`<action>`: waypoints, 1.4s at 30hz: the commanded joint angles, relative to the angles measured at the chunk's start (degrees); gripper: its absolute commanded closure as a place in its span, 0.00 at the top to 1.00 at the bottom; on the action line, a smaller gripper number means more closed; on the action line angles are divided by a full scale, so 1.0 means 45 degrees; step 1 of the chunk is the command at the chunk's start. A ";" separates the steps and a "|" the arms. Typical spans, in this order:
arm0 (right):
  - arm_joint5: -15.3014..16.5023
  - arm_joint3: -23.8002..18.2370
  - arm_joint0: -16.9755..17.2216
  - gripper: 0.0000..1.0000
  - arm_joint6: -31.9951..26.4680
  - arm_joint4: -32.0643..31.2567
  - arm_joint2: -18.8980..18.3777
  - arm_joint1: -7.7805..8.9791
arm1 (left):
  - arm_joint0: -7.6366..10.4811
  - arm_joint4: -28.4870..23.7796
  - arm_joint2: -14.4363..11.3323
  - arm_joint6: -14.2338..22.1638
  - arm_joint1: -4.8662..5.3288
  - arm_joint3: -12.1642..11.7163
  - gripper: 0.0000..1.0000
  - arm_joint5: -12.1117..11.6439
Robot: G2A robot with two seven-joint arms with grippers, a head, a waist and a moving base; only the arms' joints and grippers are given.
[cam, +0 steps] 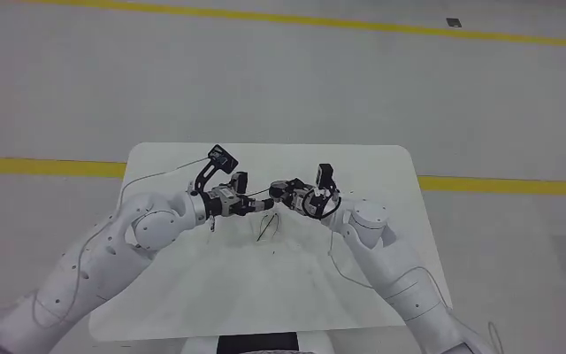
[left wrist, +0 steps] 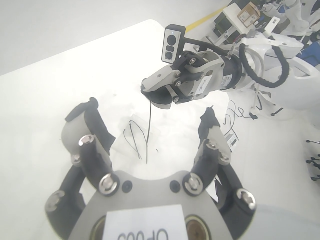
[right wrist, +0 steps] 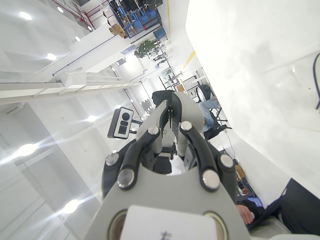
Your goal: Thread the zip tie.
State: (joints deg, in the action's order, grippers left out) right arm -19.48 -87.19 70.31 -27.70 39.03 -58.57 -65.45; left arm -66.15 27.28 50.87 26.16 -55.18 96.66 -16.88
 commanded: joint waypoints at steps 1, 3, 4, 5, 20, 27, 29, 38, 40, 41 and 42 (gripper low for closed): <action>0.0000 0.0013 -0.0016 0.00 0.0054 -0.0073 0.0023 0.0003 | -0.0016 0.0041 0.0031 0.0004 0.0000 -0.0032 0.39 -0.0028; 0.0000 0.0018 -0.0019 0.00 0.0074 -0.0074 0.0043 0.0002 | -0.0029 0.0066 0.0040 0.0009 -0.0005 -0.0052 0.35 -0.0046; 0.0000 0.0025 -0.0024 0.00 0.0083 -0.0080 0.0055 0.0003 | -0.0031 0.0087 0.0045 0.0019 -0.0008 -0.0073 0.33 -0.0063; 0.0000 0.0028 -0.0029 0.00 0.0085 -0.0080 0.0063 0.0004 | -0.0031 0.0114 0.0048 0.0021 -0.0011 -0.0099 0.32 -0.0074; 0.0000 -0.0056 -0.0091 0.00 -0.0070 -0.0047 0.0339 0.0006 | 0.0076 0.0113 -0.0014 -0.0068 -0.0122 -0.0445 0.25 -0.0314; 0.0000 -0.0021 -0.0139 0.00 -0.0124 -0.0096 0.0476 0.0025 | 0.0160 0.0098 -0.0041 -0.0087 -0.0178 -0.0588 0.17 -0.0366; 0.0000 -0.0016 -0.0146 0.00 -0.0128 -0.0085 0.0492 0.0034 | 0.0174 0.0094 -0.0052 -0.0106 -0.0196 -0.0625 0.16 -0.0374; 0.0000 -0.0034 -0.0144 0.00 -0.0116 -0.0023 0.0506 0.0075 | 0.0266 0.0050 -0.0105 -0.0068 -0.0265 -0.0780 0.13 -0.0503; 0.0000 -0.0026 -0.0154 0.00 -0.0116 -0.0013 0.0515 0.0082 | 0.0287 0.0038 -0.0112 -0.0049 -0.0277 -0.0807 0.11 -0.0535; 0.0000 -0.0015 -0.0165 0.00 -0.0113 -0.0008 0.0522 0.0086 | 0.0300 0.0029 -0.0120 -0.0035 -0.0285 -0.0823 0.10 -0.0558; 0.0000 -0.0011 -0.0173 0.00 -0.0110 -0.0002 0.0529 0.0088 | 0.0309 0.0019 -0.0124 -0.0029 -0.0292 -0.0835 0.09 -0.0573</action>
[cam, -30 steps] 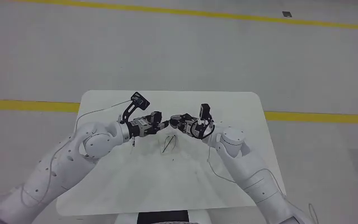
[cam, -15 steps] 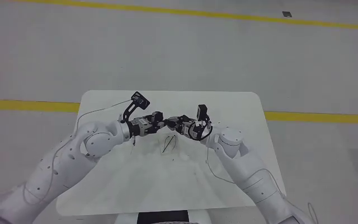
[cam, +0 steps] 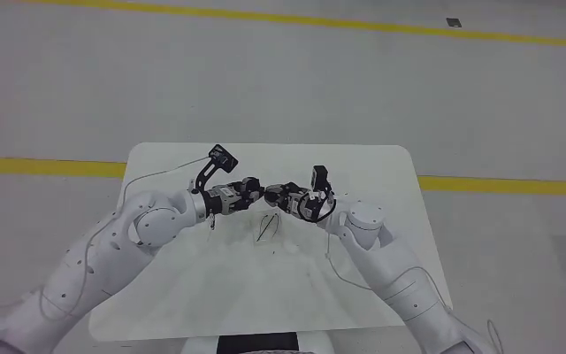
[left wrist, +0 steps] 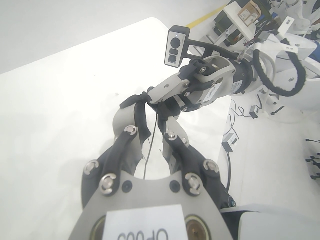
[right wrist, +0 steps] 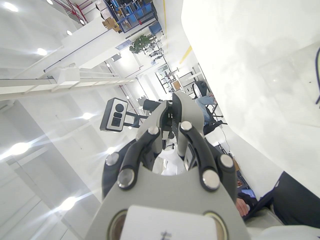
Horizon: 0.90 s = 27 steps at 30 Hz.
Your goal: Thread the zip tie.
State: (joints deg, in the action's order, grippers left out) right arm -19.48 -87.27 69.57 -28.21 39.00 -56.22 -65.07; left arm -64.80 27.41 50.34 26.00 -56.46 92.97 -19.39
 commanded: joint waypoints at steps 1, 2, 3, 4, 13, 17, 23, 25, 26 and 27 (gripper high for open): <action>0.0000 0.0011 -0.0016 0.00 0.0005 0.0015 0.0012 0.0003 | 0.0018 -0.0019 -0.0012 0.0014 -0.0013 -0.0021 0.08 -0.0021; 0.0000 0.0014 -0.0025 0.00 0.0008 0.0021 0.0017 0.0005 | 0.0027 -0.0026 -0.0020 0.0022 -0.0019 -0.0028 0.07 -0.0021; 0.0000 0.0017 -0.0037 0.00 0.0019 0.0028 0.0021 0.0007 | 0.0039 -0.0050 -0.0038 0.0031 -0.0028 -0.0021 0.07 -0.0021; 0.0000 0.0020 -0.0042 0.00 0.0026 0.0040 0.0023 0.0008 | 0.0049 -0.0060 -0.0053 0.0034 -0.0034 -0.0019 0.06 -0.0021; 0.0000 0.0012 -0.0054 0.00 0.0100 0.0111 0.0037 0.0011 | 0.0138 -0.0206 -0.0205 0.0008 -0.0054 0.0010 0.04 -0.0021; 0.0000 -0.0042 -0.0038 0.00 0.0084 0.0098 0.0032 0.0018 | 0.0163 -0.0223 -0.0230 -0.0002 -0.0041 -0.0009 0.04 -0.0021; 0.0000 -0.0108 0.0002 0.00 0.0068 0.0065 0.0001 0.0031 | 0.0155 -0.0218 -0.0221 -0.0029 -0.0013 -0.0041 0.06 -0.0021; 0.0000 -0.0121 0.0009 0.00 0.0065 0.0051 -0.0009 0.0035 | 0.0153 -0.0218 -0.0224 -0.0036 -0.0008 -0.0033 0.07 -0.0021; 0.0000 -0.0130 0.0017 0.00 0.0067 0.0052 -0.0015 0.0035 | 0.0151 -0.0218 -0.0226 -0.0040 -0.0004 -0.0030 0.11 -0.0021; 0.0000 -0.0138 0.0022 0.00 0.0069 0.0049 -0.0017 0.0036 | 0.0151 -0.0219 -0.0228 -0.0045 -0.0001 -0.0025 0.14 -0.0021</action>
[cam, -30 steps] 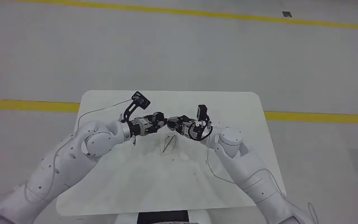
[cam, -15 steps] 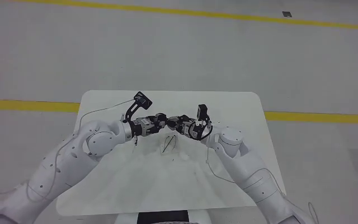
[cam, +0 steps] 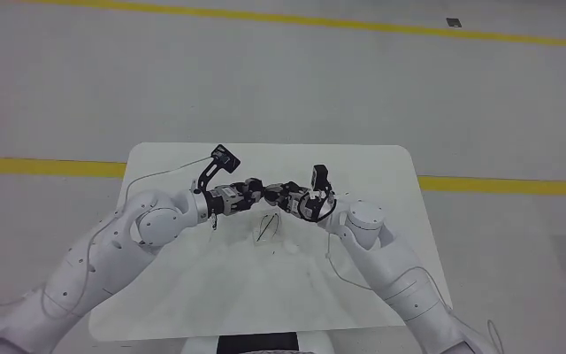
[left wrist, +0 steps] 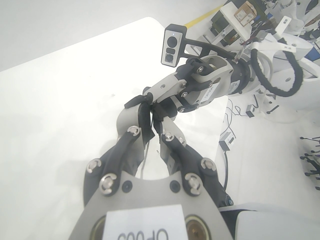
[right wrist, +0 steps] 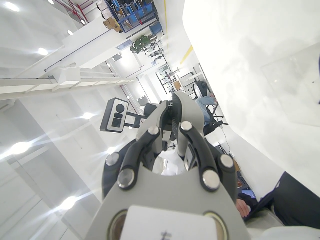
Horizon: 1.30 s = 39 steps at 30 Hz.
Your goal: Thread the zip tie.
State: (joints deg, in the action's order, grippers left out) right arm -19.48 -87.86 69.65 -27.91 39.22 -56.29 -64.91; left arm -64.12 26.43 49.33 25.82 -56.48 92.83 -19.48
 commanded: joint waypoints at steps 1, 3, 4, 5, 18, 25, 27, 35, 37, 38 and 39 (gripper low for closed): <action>0.0000 -0.0011 0.0010 0.00 0.0001 -0.0001 -0.0003 0.0001 | -0.0002 -0.0001 -0.0006 -0.0009 0.0005 0.0011 0.15 0.0000; 0.0000 -0.0017 0.0018 0.00 -0.0015 -0.0014 0.0005 0.0002 | -0.0004 0.0009 -0.0010 -0.0020 0.0013 0.0009 0.16 0.0000; 0.0000 -0.0020 0.0019 0.00 -0.0022 -0.0019 0.0006 0.0003 | -0.0007 0.0007 -0.0010 -0.0028 0.0016 0.0007 0.15 0.0000; 0.0000 -0.0023 0.0021 0.00 -0.0029 -0.0018 0.0005 0.0004 | -0.0009 0.0007 -0.0010 -0.0032 0.0019 0.0005 0.15 0.0000; 0.0000 -0.0085 0.0072 0.00 -0.0064 -0.0028 -0.0033 0.0003 | 0.0011 -0.0129 -0.0088 -0.0024 0.0049 0.0007 0.00 0.0000; 0.0000 -0.0087 0.0091 1.00 0.0084 -0.0039 -0.0112 0.0003 | -0.0124 -0.0441 0.0147 -0.0051 0.0185 0.0097 0.00 0.0000; 0.0000 -0.0111 0.0126 1.00 0.0160 -0.0068 -0.0231 0.0017 | -0.0227 -0.0651 0.0299 -0.0040 0.0257 0.0187 0.00 0.0000; 0.1157 -0.0464 0.0465 1.00 0.0191 -0.1334 -0.0736 0.0134 | -0.0490 -0.2741 0.0775 0.0838 0.0573 0.0247 0.00 0.0000; 0.1348 -0.0502 0.0511 1.00 0.0040 -0.1490 -0.0771 0.0150 | -0.0462 -0.3538 0.0806 0.1209 0.0637 0.0211 0.00 0.0000; 0.1348 -0.0502 0.0511 1.00 0.0040 -0.1490 -0.0771 0.0150 | -0.0407 -0.3768 0.0800 0.1414 0.0663 0.0188 0.00 0.0000; 0.1348 -0.0502 0.0511 1.00 0.0040 -0.1490 -0.0771 0.0150 | -0.0407 -0.3768 0.0800 0.1414 0.0663 0.0188 0.00 0.0000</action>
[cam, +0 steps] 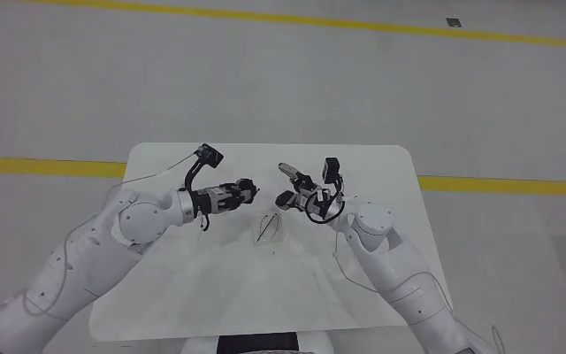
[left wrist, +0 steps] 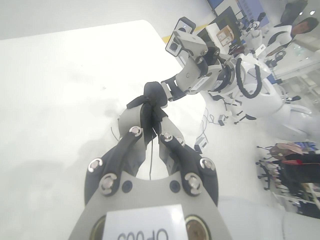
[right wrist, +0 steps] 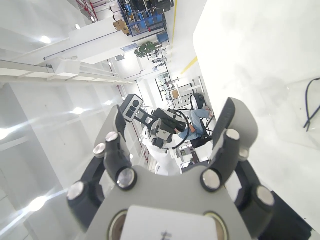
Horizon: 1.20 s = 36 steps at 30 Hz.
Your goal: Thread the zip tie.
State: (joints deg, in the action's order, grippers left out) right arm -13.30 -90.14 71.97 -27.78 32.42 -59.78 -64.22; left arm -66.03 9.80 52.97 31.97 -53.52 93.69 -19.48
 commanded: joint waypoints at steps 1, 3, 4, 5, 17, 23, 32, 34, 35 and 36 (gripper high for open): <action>-0.0024 0.0004 -0.0005 1.00 0.0011 0.0022 0.0004 -0.0002 | 0.0018 -0.0074 -0.0010 0.0047 0.0007 -0.0003 0.00 0.0000; -0.0024 0.0004 -0.0005 1.00 0.0011 0.0022 0.0004 -0.0002 | 0.0018 -0.0074 -0.0010 0.0047 0.0007 -0.0003 0.00 0.0000; -0.0024 0.0004 -0.0005 1.00 0.0011 0.0022 0.0004 -0.0002 | 0.0018 -0.0074 -0.0010 0.0047 0.0007 -0.0003 0.00 0.0000; -0.0024 0.0004 -0.0005 1.00 0.0011 0.0022 0.0004 -0.0002 | 0.0018 -0.0074 -0.0010 0.0047 0.0007 -0.0003 0.00 0.0000; 0.1747 -0.0264 0.0622 1.00 -0.0092 -0.1814 -0.0620 0.0179 | 0.0133 -0.5380 0.0686 0.1969 -0.0119 -0.1654 0.00 0.0000; 0.2166 -0.0262 0.0741 1.00 -0.0459 -0.1986 -0.0804 0.0187 | -0.0032 -0.8835 0.2031 0.5748 -0.0415 -0.2823 0.00 0.0000; 0.2595 -0.0179 0.0673 1.00 -0.0679 -0.2181 -0.0704 0.0101 | -0.0217 -1.0694 0.4017 1.0594 -0.1670 -0.4679 0.00 0.0000; 0.2764 -0.0149 0.0682 1.00 -0.0665 -0.2250 -0.0682 0.0082 | -0.0302 -1.0552 0.4079 1.0594 -0.1904 -0.4722 0.00 0.0000; 0.2885 -0.0151 0.0675 1.00 -0.0672 -0.2328 -0.0660 0.0072 | -0.0326 -1.0444 0.4110 1.0594 -0.2001 -0.4725 0.00 0.0000; 0.3169 -0.0175 0.0662 1.00 -0.0829 -0.2557 -0.0590 0.0067 | -0.0383 -1.0365 0.4086 1.0594 -0.2120 -0.4638 0.00 0.0000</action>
State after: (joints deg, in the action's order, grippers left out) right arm -0.04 -90.86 75.00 -31.00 21.71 -62.65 -63.90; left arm -67.54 -37.21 71.44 79.74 -62.61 72.51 -19.48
